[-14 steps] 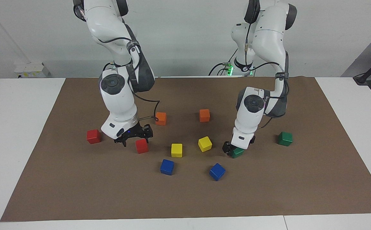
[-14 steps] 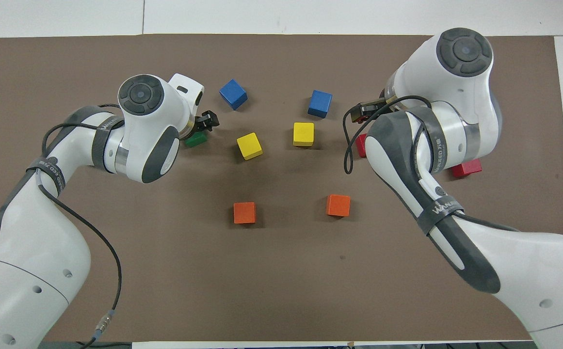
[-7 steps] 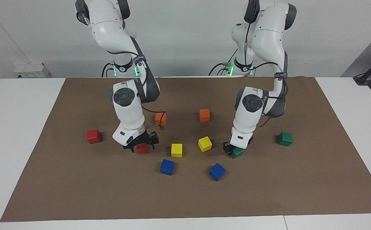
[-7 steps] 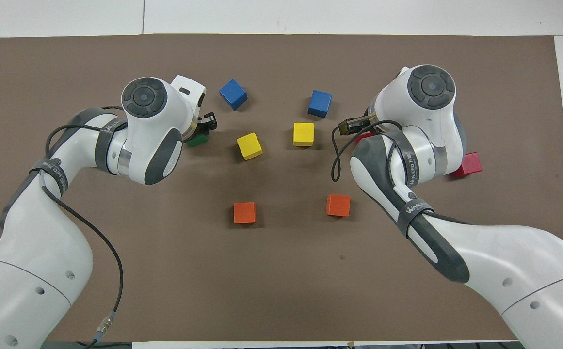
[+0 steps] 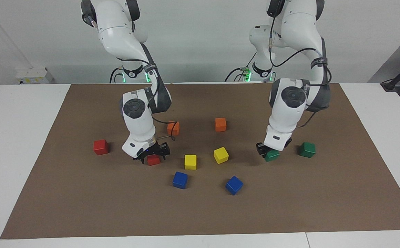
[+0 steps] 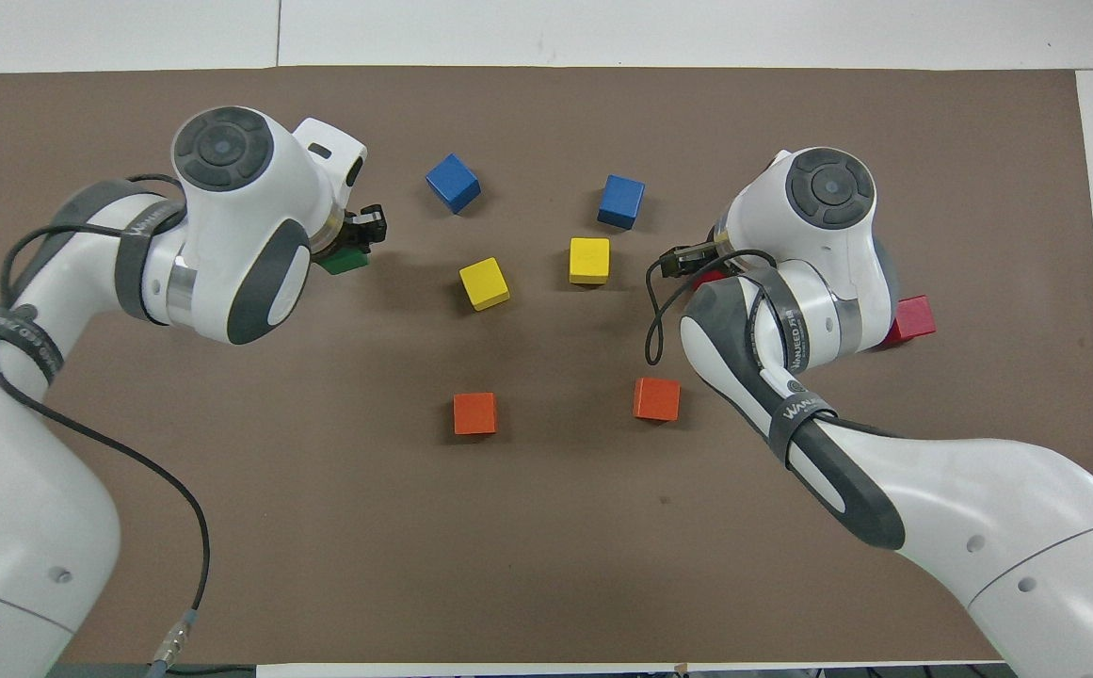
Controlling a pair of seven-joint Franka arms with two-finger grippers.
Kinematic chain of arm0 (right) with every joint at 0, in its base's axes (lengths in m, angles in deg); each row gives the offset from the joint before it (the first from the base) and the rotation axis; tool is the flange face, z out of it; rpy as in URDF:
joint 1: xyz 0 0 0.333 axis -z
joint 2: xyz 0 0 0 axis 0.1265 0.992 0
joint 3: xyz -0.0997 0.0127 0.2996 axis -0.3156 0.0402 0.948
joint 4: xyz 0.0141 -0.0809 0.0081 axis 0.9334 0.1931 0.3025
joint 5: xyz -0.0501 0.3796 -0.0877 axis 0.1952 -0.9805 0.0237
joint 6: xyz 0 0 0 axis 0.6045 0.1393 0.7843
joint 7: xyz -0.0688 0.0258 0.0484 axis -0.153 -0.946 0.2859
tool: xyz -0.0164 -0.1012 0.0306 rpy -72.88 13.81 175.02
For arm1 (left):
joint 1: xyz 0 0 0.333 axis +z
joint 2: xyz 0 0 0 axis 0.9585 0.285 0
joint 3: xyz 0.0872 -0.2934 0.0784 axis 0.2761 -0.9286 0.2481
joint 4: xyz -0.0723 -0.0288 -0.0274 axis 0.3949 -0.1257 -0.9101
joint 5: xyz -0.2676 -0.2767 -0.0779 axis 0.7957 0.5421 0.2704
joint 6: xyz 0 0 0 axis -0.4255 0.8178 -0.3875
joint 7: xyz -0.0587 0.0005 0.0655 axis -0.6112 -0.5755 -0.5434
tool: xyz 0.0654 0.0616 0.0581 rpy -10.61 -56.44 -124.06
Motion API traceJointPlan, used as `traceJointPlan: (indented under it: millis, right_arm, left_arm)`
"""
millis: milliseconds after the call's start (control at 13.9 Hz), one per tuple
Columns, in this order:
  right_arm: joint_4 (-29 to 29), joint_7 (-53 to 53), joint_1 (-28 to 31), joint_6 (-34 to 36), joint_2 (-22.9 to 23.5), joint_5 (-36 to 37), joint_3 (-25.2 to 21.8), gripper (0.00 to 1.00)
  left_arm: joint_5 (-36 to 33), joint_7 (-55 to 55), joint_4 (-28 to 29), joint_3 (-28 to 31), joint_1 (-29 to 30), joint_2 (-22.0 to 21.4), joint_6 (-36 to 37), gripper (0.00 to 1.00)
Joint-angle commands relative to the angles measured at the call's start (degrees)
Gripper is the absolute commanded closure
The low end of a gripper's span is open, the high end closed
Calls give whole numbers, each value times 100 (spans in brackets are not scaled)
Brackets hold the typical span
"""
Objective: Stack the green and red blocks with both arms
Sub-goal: 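Carry the green onto the first green while the right gripper carries red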
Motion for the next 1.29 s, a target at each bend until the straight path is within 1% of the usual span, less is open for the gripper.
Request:
traceJointPlan:
  millis: [0,72,144,215,287,359,431,503,646,718,790,862,934,1005,1221]
  right_arm:
    - [156,73,39,-130,-75,22,36,0]
    - [174,64,39,-130,-75,22,36,2]
    - [174,64,31,-121,-75,22,36,7]
    - [174,64,22,-112,-75,22,36,20]
    - [200,46,4,-121,-84,40,36,56]
    - [244,38,-5,-130,-93,48,36,95]
    - [244,37,-22,-130,-102,49,36,100]
    - [218,37,-14,-121,-93,57,27,100]
    - [95,55,-5,-86,-128,127,19,100]
    - [-192,64,74,149,-146,128,19,100]
    - [-535,29,135,612,-154,128,-34,100]
    - [-964,-15,345,1096,-155,154,-34,100]
    - [-1265,-137,538,1483,-181,206,-34,100]
    - [-1416,-391,706,1696,-242,285,-34,100]
    - [-1330,-1287,1268,1996,-584,339,-25,100]
  left_arm:
    - [270,-1572,120,-41,614,-246,212,100]
    - [333,-1995,120,-32,755,-246,212,100]
    - [342,-2434,128,-32,913,-246,203,100]
    - [377,-2882,137,-41,1106,-246,203,100]
    - [499,-3252,155,-41,1221,-246,168,100]
    - [553,-3438,163,-24,1301,-246,142,100]
    - [553,-3484,181,-15,1354,-246,142,100]
    - [553,-3615,233,-15,1432,-281,116,100]
    - [562,-4237,330,-6,1495,-281,-7,100]
    - [553,-4301,417,3,1547,-281,-60,100]
    - [553,-4319,505,3,1591,-290,-113,100]
    - [553,-4380,628,3,1652,-325,-174,100]
    - [553,-4468,734,-6,1740,-360,-253,100]
    - [553,-4495,822,-6,1767,-378,-323,100]
    - [562,-4495,1024,-6,1776,-465,-386,100]
